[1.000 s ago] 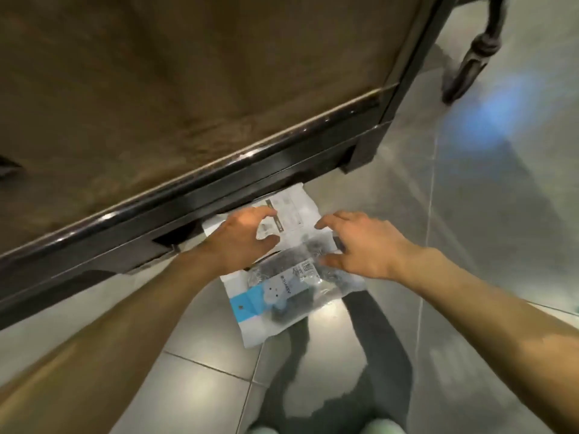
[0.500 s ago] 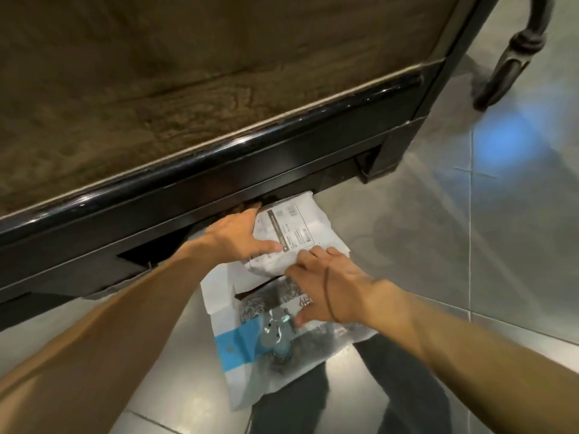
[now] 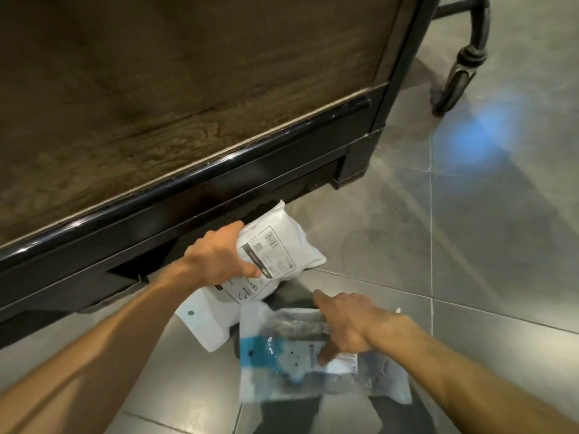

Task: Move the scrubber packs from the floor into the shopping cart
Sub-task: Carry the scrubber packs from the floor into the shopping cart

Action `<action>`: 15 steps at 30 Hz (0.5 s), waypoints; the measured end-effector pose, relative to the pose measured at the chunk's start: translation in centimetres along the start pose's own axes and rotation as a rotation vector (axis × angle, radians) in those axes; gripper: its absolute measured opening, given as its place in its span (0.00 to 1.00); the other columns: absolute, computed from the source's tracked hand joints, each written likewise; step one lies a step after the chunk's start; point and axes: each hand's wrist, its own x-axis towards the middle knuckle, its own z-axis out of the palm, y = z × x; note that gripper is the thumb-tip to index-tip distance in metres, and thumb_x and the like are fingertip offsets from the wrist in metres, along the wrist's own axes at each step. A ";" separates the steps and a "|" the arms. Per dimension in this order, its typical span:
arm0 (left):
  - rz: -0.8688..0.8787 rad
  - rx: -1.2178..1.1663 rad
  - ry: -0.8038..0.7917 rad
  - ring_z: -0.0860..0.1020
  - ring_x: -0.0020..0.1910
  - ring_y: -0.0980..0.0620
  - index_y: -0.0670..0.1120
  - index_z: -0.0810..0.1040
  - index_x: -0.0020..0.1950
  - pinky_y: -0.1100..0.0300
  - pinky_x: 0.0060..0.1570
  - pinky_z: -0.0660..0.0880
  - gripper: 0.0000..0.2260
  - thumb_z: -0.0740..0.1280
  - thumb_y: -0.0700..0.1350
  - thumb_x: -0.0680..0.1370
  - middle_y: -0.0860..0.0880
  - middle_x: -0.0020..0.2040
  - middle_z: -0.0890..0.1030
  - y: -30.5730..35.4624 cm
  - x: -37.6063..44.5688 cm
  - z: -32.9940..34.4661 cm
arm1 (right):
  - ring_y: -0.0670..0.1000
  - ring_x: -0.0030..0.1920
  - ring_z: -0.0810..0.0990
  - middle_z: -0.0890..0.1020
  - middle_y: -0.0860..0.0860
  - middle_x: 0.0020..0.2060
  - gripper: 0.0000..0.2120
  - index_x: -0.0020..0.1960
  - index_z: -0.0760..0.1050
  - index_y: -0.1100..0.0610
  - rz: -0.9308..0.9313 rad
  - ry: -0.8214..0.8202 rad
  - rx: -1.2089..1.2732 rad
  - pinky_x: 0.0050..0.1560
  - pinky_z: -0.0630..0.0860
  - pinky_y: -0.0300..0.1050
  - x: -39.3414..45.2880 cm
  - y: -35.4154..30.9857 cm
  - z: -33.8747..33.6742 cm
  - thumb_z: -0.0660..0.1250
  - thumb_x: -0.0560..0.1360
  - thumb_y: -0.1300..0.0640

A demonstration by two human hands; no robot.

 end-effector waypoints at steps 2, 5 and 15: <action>0.002 -0.072 0.064 0.82 0.47 0.57 0.57 0.70 0.52 0.57 0.41 0.83 0.24 0.82 0.52 0.67 0.58 0.50 0.81 2.1 -3.5 -0.6 | 0.57 0.57 0.80 0.81 0.51 0.59 0.33 0.65 0.68 0.47 0.066 0.095 0.058 0.51 0.74 0.50 -3.6 1.9 -0.2 0.77 0.67 0.37; 0.042 -0.247 0.164 0.79 0.47 0.60 0.54 0.70 0.55 0.69 0.30 0.76 0.23 0.81 0.49 0.69 0.61 0.50 0.78 6.6 -10.1 -2.9 | 0.54 0.54 0.80 0.83 0.48 0.53 0.24 0.53 0.71 0.47 0.203 0.224 0.270 0.46 0.74 0.48 -11.3 4.3 -1.4 0.74 0.67 0.33; 0.243 -0.634 0.279 0.84 0.48 0.60 0.56 0.74 0.55 0.64 0.39 0.82 0.23 0.83 0.48 0.68 0.59 0.49 0.83 31.6 -34.2 -25.7 | 0.46 0.46 0.88 0.89 0.45 0.45 0.16 0.53 0.84 0.52 0.280 0.760 1.291 0.52 0.83 0.51 -49.2 3.6 -18.9 0.82 0.67 0.56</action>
